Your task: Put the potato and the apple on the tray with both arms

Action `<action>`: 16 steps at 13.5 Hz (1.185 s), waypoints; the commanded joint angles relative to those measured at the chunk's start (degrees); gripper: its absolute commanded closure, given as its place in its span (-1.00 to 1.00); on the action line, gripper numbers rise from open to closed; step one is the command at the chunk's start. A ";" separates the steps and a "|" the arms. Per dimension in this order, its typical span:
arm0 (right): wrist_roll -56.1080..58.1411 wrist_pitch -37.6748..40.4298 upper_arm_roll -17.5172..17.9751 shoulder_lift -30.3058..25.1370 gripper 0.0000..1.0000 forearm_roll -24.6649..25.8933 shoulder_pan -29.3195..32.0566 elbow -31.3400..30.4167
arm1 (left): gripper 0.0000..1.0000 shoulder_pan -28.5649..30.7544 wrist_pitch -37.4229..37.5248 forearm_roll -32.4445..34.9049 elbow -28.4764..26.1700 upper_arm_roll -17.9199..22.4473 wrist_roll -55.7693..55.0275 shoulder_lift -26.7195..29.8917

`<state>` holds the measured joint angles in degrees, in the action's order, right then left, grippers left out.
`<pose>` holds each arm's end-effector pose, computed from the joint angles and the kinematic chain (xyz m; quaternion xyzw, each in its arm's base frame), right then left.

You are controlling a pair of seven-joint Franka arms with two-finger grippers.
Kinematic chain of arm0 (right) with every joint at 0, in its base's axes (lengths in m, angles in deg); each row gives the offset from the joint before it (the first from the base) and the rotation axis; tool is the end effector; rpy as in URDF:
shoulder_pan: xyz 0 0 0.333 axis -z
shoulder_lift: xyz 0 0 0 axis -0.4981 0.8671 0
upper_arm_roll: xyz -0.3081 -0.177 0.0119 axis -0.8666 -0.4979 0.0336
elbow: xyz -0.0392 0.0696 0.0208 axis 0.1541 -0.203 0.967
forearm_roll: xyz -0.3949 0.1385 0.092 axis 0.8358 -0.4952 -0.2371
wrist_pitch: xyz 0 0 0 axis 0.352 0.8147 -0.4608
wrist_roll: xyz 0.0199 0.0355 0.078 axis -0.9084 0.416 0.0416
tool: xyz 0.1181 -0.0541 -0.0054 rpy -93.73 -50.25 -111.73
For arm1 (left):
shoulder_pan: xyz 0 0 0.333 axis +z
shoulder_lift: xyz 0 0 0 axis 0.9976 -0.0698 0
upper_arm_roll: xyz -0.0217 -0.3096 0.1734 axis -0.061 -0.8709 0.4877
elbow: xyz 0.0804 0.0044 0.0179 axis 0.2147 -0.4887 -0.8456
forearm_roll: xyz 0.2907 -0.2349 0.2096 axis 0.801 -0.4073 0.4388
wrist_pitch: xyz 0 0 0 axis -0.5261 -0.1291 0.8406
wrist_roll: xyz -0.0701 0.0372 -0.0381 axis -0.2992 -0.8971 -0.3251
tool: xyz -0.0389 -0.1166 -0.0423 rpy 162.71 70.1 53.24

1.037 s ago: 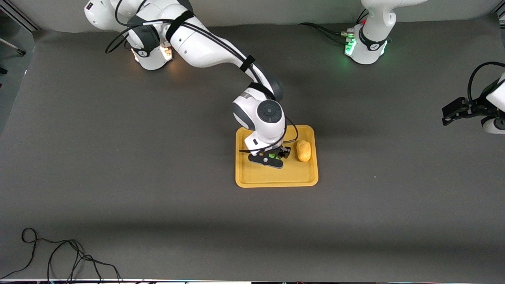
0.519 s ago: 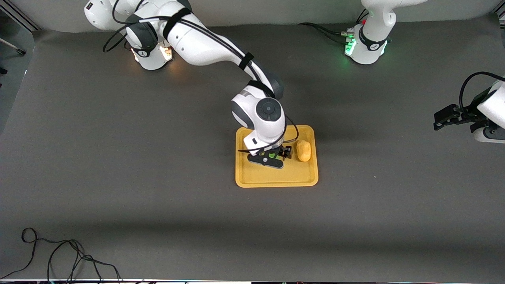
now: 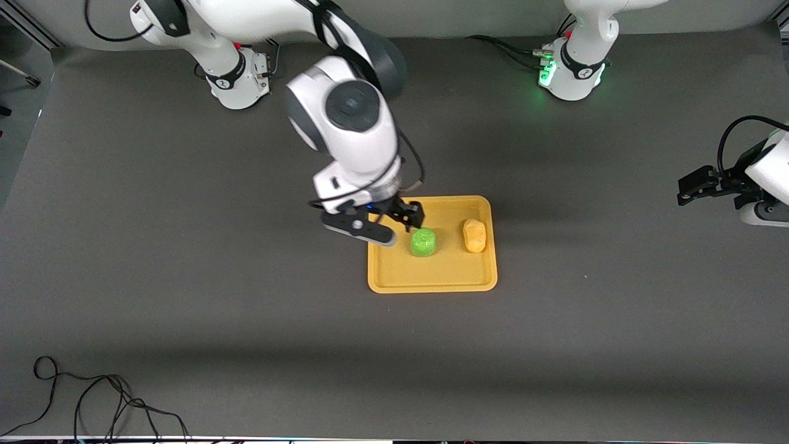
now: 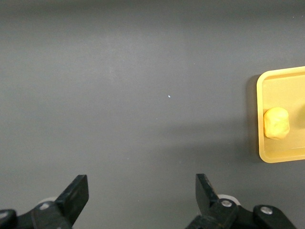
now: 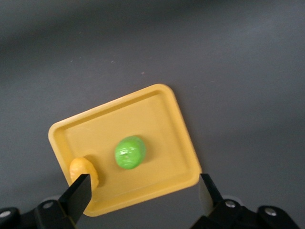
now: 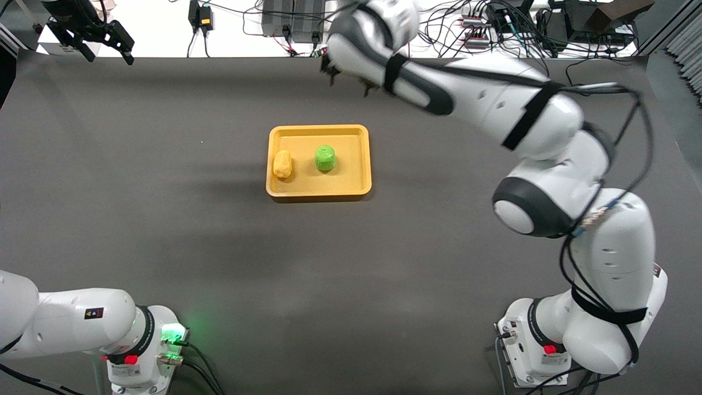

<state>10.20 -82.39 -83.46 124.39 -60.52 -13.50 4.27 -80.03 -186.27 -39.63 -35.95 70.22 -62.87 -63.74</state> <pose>0.6207 0.4947 0.5073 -0.9841 0.1763 -0.0177 0.0133 0.6155 0.0092 0.5800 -0.9988 0.0483 0.0030 0.0046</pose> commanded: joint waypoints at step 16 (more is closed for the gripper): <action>57.39 3.35 6.18 -34.12 -1.00 1.45 45.40 -34.38 | -1.00 -0.07 1.43 -0.49 1.55 0.04 0.15 -1.29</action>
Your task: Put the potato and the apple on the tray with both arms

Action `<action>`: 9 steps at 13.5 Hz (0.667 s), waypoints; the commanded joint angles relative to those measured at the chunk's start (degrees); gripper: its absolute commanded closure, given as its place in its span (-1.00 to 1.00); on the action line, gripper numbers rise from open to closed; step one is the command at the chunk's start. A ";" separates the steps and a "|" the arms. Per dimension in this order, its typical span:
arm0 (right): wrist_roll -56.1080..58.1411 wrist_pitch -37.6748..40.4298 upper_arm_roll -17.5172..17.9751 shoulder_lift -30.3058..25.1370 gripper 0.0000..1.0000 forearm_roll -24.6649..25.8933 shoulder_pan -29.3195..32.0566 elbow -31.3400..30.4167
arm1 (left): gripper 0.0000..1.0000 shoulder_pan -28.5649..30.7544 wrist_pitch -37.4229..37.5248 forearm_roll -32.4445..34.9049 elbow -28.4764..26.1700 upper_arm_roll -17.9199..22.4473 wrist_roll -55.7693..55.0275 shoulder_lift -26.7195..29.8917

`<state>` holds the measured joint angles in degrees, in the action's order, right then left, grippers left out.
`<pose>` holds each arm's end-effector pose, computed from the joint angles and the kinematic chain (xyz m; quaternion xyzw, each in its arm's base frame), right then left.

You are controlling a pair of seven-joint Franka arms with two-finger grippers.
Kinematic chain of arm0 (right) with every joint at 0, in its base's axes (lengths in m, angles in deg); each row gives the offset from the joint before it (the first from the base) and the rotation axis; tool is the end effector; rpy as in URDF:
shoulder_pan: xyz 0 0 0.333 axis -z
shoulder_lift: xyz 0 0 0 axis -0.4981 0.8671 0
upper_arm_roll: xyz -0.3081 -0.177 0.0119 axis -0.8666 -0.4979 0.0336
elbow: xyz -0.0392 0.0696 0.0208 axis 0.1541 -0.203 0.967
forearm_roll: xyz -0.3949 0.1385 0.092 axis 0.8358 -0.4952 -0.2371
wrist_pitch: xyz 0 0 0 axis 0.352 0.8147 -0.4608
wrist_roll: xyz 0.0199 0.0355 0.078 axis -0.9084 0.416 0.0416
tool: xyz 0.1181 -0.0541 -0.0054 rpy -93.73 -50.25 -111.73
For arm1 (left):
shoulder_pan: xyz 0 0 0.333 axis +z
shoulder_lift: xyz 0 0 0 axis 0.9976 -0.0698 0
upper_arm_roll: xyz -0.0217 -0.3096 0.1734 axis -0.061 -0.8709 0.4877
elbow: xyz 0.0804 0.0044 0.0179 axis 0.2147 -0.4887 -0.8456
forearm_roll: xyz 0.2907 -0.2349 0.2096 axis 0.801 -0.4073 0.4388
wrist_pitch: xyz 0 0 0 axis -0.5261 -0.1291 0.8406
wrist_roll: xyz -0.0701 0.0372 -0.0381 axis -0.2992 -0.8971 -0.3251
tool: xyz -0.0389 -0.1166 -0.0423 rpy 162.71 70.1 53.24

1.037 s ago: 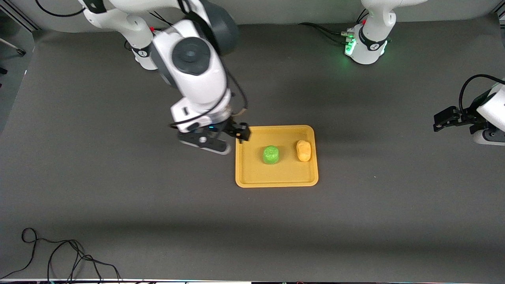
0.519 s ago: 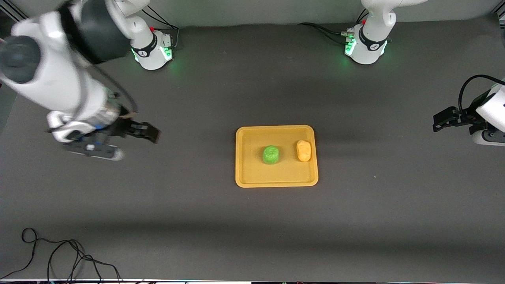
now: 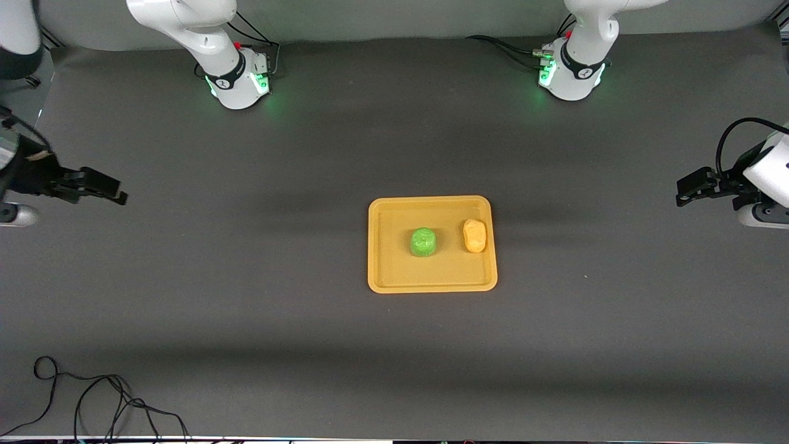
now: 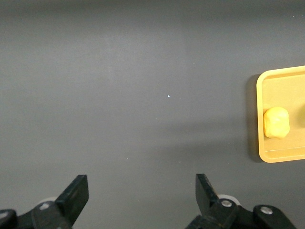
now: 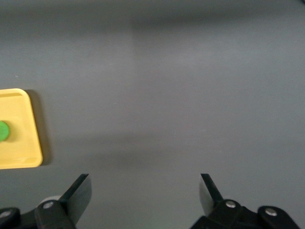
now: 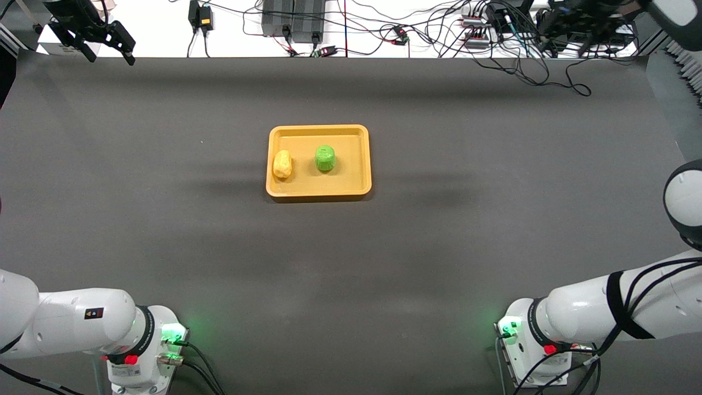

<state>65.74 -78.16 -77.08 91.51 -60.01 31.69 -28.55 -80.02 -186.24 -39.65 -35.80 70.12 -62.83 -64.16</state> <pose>0.6107 -0.0285 0.6112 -0.9983 0.0443 0.0165 0.0330 0.6175 0.0084 0.5768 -0.9988 0.0494 0.0055 0.0039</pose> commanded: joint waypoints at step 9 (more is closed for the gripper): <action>2.12 -0.44 -0.47 -1.06 -1.00 3.67 -0.58 -1.04 | -1.00 0.09 0.97 -0.30 1.40 0.13 0.03 -0.96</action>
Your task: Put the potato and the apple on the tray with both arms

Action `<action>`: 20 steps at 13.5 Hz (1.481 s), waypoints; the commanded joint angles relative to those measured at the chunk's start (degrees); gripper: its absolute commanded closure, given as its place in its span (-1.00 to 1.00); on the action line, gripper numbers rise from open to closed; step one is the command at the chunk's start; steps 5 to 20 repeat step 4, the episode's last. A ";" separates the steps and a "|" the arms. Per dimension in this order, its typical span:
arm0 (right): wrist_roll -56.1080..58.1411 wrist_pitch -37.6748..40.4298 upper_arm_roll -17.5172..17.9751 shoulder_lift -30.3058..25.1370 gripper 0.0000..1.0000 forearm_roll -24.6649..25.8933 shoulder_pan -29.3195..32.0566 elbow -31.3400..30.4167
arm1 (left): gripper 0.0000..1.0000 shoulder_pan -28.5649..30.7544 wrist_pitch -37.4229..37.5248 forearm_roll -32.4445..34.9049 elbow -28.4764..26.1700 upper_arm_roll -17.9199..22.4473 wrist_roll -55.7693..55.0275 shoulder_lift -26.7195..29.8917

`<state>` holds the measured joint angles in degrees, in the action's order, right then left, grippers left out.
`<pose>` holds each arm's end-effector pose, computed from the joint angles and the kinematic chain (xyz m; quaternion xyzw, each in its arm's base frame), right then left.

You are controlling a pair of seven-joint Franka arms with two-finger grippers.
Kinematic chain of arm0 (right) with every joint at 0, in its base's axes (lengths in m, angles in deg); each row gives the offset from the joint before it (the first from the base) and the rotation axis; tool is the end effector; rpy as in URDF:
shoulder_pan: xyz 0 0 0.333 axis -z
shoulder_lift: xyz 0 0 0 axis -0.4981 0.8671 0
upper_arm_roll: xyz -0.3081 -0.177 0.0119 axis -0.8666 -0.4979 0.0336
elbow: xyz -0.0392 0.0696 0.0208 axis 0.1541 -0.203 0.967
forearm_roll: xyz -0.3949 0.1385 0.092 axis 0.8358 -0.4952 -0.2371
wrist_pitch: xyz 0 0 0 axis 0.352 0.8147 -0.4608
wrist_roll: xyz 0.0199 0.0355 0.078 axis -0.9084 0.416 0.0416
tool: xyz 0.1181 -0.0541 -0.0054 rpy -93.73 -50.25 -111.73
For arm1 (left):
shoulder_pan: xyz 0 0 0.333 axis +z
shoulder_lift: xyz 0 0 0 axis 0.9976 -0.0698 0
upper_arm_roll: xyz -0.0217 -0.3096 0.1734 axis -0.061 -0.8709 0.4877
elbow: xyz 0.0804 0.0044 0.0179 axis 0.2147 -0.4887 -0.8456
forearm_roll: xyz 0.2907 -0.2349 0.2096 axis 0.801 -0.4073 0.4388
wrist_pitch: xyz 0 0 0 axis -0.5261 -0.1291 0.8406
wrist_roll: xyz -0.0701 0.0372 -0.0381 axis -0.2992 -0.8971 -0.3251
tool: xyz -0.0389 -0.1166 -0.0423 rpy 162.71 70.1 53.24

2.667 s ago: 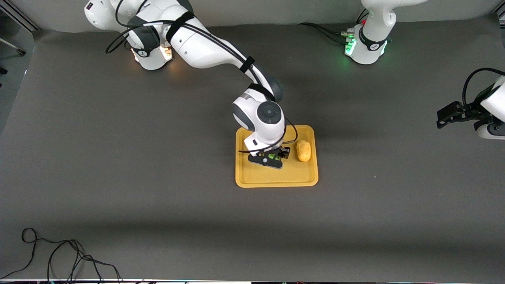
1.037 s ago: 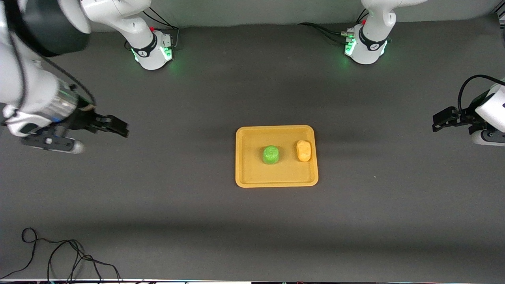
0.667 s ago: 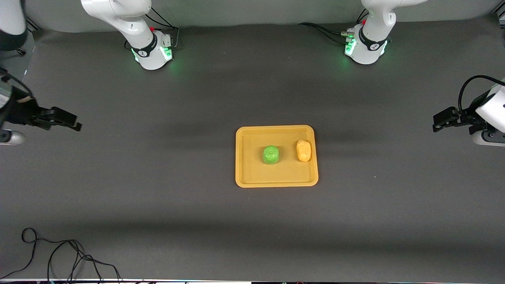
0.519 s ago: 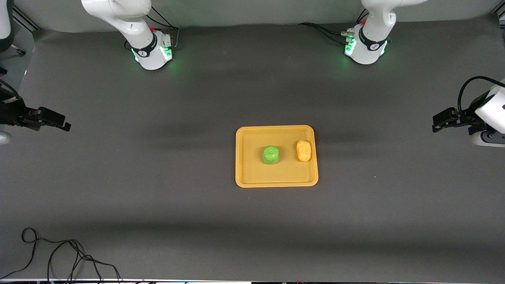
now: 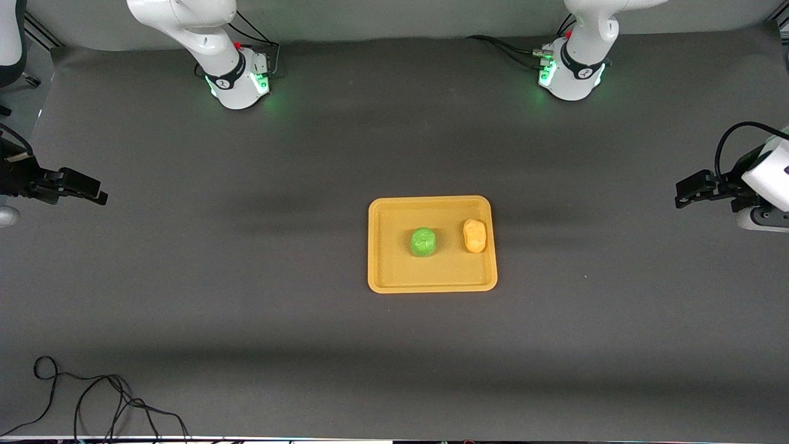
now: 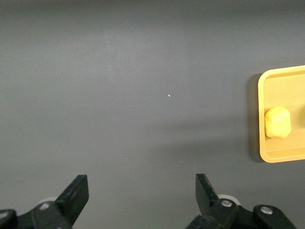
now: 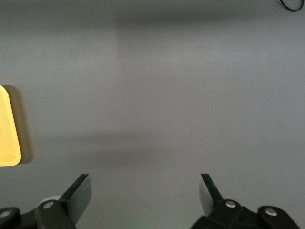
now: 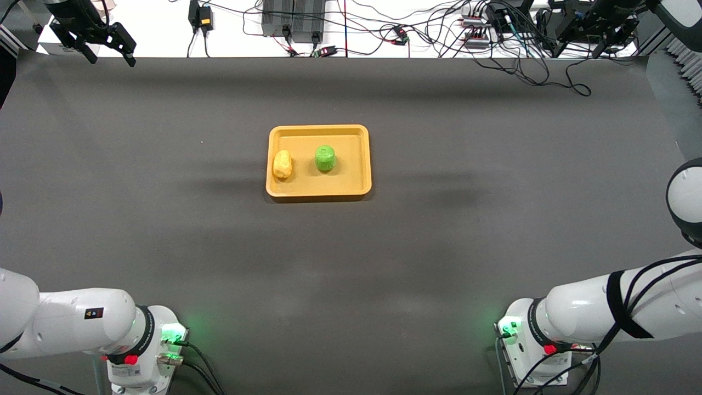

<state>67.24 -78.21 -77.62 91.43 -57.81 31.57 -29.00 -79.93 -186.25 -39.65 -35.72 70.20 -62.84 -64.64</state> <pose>0.6093 -0.0377 0.6079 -0.9991 0.0343 0.0194 0.0139 0.6197 0.0104 0.5724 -0.9988 0.0479 0.0089 0.0034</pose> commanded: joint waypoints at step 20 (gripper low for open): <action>0.80 -0.30 0.06 -0.99 -1.00 1.46 -0.38 -0.58 | -1.00 -0.27 1.15 -0.12 1.32 0.06 0.04 -0.74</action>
